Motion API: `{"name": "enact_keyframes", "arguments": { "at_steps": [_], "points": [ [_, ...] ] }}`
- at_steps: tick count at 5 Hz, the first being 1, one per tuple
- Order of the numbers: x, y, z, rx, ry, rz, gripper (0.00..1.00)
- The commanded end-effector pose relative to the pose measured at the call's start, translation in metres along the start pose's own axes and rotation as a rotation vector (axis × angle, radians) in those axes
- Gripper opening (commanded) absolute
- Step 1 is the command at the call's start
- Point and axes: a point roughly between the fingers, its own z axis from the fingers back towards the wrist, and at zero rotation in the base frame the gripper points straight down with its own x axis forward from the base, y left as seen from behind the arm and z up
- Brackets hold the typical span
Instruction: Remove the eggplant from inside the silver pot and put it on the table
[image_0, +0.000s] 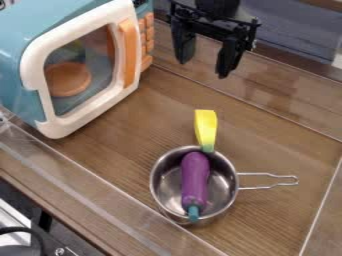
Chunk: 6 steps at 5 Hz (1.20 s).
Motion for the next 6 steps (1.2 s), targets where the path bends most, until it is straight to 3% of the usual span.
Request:
{"name": "enact_keyframes", "arguments": {
  "at_steps": [1,3,4,5,6],
  "points": [
    [-0.002,-0.015,-0.006,-0.001,0.013,-0.013,1.0],
    [-0.046,-0.027,-0.012,-0.041,-0.011,0.025,1.0],
    [-0.053,-0.037,-0.015,-0.043,-0.004,-0.017,1.0],
    [-0.068,-0.053,-0.019,-0.051,-0.016,-0.05,1.0],
    [-0.077,-0.054,-0.022,-0.058,-0.036,-0.081,1.0]
  ]
}}
